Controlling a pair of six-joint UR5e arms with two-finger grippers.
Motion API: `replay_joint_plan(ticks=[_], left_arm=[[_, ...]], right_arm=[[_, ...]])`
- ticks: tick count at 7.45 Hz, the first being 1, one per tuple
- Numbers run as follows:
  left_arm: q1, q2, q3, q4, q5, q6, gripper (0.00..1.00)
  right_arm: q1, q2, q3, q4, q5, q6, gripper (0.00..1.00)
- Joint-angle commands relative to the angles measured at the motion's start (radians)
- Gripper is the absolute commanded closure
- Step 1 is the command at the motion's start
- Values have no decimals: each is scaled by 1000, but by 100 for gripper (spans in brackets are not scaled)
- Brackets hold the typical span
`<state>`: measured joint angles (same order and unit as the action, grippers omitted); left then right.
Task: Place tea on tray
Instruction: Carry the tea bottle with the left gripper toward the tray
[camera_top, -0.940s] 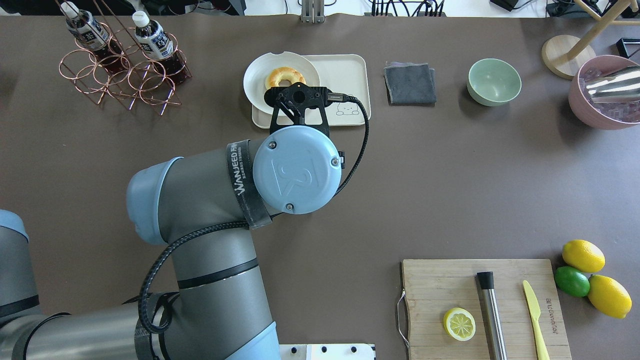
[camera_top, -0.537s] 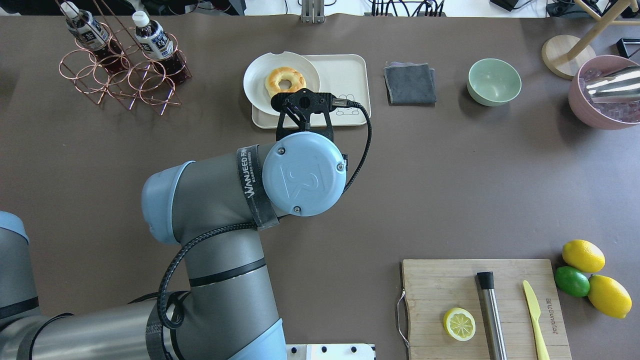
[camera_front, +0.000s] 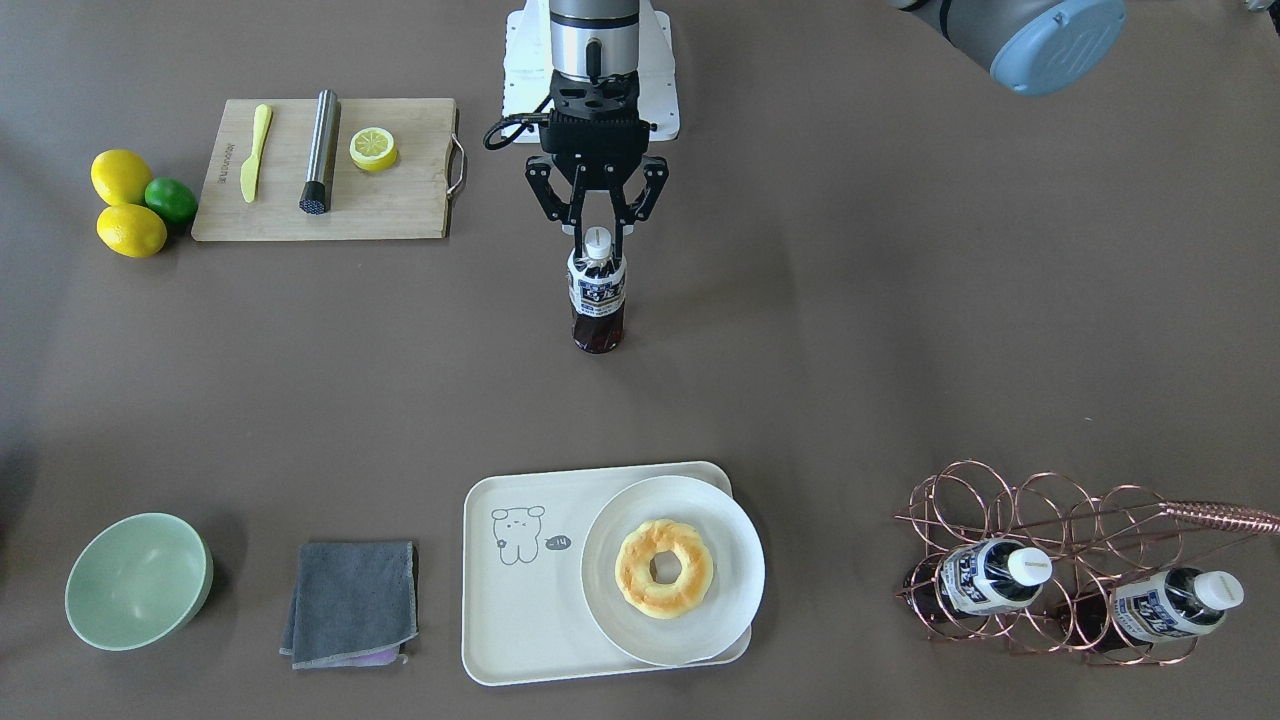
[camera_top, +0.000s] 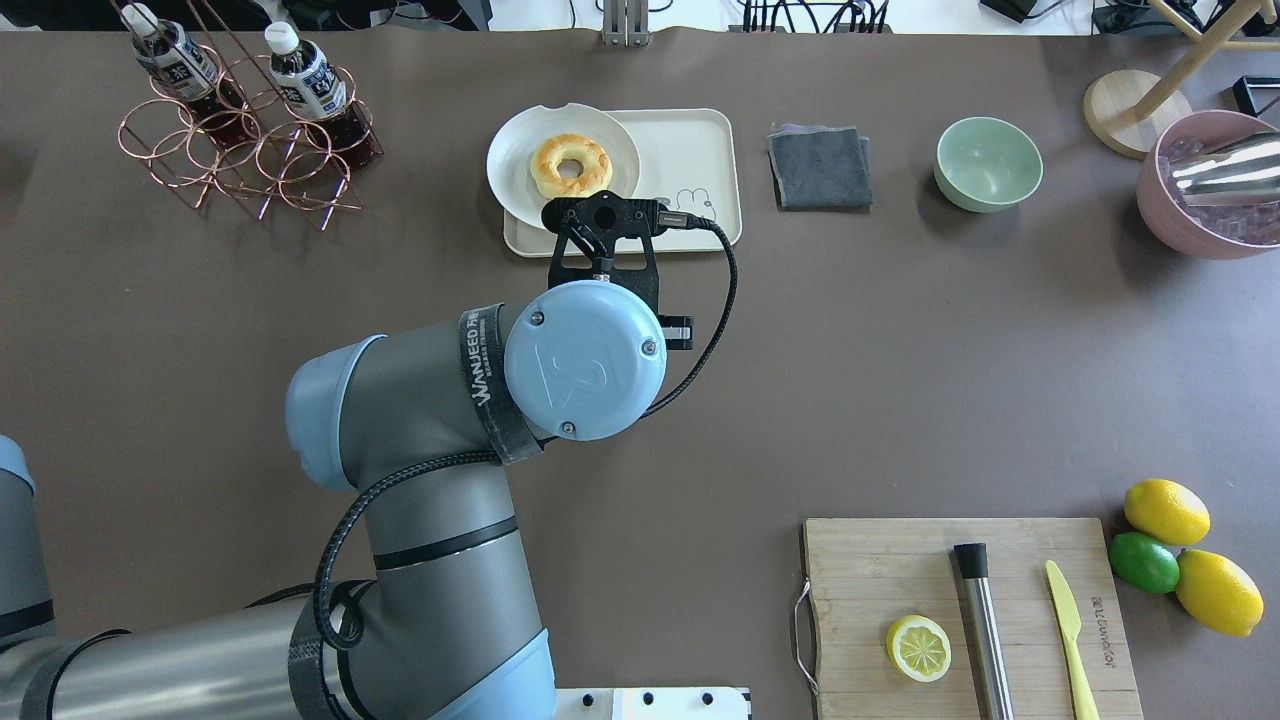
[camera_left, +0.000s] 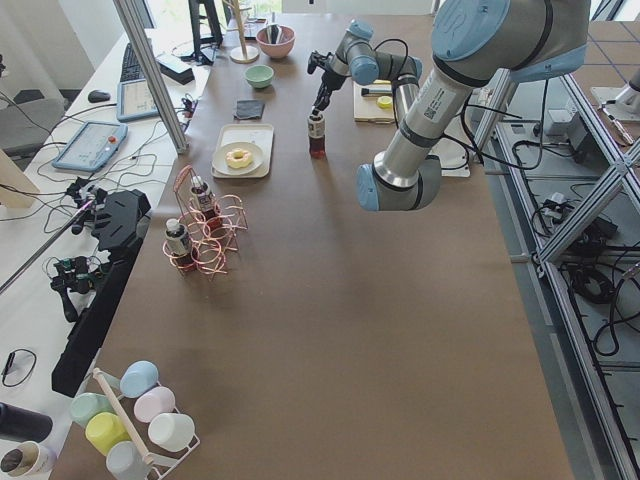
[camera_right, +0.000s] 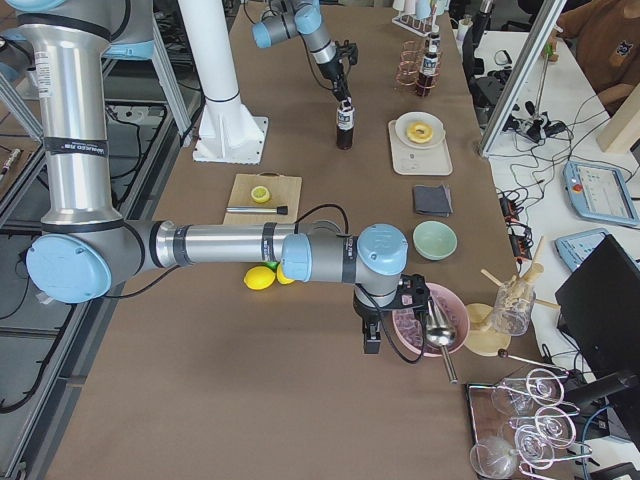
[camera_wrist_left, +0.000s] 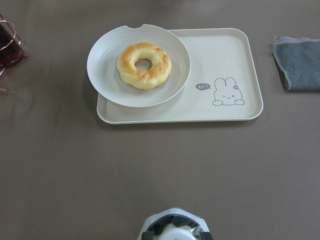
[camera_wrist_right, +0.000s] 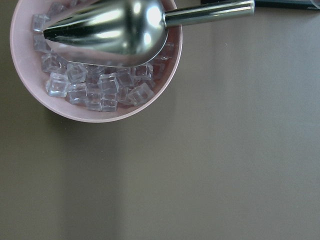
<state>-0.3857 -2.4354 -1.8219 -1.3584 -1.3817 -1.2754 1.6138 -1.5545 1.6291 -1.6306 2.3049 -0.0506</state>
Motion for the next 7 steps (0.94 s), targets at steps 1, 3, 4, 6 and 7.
replay_joint_plan(ticks=[1, 3, 4, 6, 7], left_arm=[[-4, -2, -11, -5, -3, 48, 2], [-21, 1, -31, -4, -5, 50, 2], [-27, 19, -36, -8, 0, 56, 2], [-94, 27, -63, -11, -7, 54, 2], [-132, 51, -59, -62, -7, 48, 2]], right_arm=[[0, 5, 0, 0, -2, 0, 0], [0, 7, 0, 0, -2, 0, 0], [0, 10, 0, 0, -2, 0, 0], [0, 13, 2, 0, -2, 0, 0], [0, 13, 2, 0, -1, 0, 0]])
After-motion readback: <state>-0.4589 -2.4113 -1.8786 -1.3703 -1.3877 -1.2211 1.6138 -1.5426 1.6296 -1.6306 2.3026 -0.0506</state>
